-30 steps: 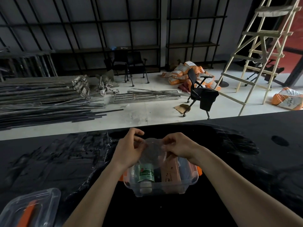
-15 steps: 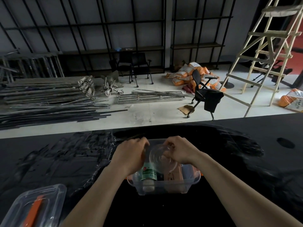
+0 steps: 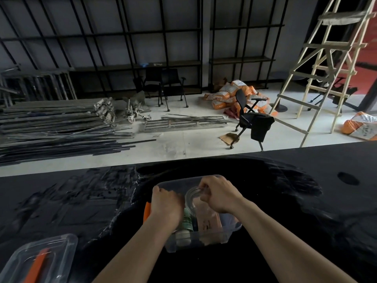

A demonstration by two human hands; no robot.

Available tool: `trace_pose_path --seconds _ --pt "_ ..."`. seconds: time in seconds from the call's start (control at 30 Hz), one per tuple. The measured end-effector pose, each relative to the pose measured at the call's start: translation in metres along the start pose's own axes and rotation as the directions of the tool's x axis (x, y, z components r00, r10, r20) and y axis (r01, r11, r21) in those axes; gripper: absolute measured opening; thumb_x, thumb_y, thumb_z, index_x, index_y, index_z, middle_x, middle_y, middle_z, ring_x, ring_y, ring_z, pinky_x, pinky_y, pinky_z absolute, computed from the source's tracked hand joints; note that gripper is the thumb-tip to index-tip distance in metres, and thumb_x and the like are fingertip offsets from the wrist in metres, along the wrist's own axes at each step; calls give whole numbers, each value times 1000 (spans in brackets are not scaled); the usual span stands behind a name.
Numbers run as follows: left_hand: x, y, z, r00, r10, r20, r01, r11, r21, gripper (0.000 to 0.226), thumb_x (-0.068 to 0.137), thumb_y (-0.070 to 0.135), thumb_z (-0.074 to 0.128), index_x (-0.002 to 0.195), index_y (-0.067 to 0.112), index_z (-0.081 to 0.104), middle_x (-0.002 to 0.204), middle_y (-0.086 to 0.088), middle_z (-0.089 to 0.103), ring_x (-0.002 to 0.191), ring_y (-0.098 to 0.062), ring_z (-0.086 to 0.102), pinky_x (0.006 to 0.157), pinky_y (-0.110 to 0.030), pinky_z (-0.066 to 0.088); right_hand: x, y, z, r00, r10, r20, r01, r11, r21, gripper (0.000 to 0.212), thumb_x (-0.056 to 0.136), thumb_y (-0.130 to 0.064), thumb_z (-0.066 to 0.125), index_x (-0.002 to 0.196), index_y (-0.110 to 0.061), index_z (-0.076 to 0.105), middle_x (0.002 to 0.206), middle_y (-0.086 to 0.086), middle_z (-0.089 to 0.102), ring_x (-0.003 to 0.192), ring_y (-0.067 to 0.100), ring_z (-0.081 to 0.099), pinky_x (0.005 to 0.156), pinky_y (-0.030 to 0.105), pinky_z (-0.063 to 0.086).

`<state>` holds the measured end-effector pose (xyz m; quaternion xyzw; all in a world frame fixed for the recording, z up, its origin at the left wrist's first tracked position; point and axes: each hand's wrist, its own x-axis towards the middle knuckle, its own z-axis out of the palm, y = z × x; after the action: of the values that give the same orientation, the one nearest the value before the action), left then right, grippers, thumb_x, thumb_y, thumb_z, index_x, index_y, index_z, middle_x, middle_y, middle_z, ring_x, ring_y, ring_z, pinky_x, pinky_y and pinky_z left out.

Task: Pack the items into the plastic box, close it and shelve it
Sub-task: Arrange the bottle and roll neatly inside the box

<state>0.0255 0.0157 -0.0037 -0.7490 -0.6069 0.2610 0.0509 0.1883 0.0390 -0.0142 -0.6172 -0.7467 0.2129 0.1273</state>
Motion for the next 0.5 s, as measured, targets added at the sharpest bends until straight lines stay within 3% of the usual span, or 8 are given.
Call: trace_pose_path --seconds 0.13,0.27,0.4,0.5 --pt "0 4 2 1000 -14 -14 13 998 -68 54 93 27 65 145 24 52 133 -6 66 129 -29 59 115 -48 33 2 0 1 1000 -17 -18 17 1000 1 21 87 -26 67 108 -29 64 108 -3 65 94 21 64 78 38 56" --pt "-4 3 2 997 -52 -58 35 964 -263 60 93 22 63 150 21 44 142 -10 59 134 -34 56 112 -49 39 3 0 -3 999 -33 -19 33 999 -6 21 89 -26 65 110 -27 63 104 -2 63 96 23 63 77 36 54" --pt "-6 -10 -8 961 -156 -229 48 907 -418 44 94 11 63 136 18 50 131 -11 59 117 -35 63 91 -44 51 8 1 -7 1000 -15 15 14 999 35 24 87 -21 64 109 -31 63 107 0 68 96 25 65 80 40 57" --pt "-2 -23 -15 940 -223 -258 39 822 -568 41 90 6 66 125 26 56 117 -2 68 107 -29 67 81 -40 53 11 2 -10 998 -32 56 25 993 117 24 88 -16 62 107 -31 65 99 -1 69 89 20 65 67 29 52"
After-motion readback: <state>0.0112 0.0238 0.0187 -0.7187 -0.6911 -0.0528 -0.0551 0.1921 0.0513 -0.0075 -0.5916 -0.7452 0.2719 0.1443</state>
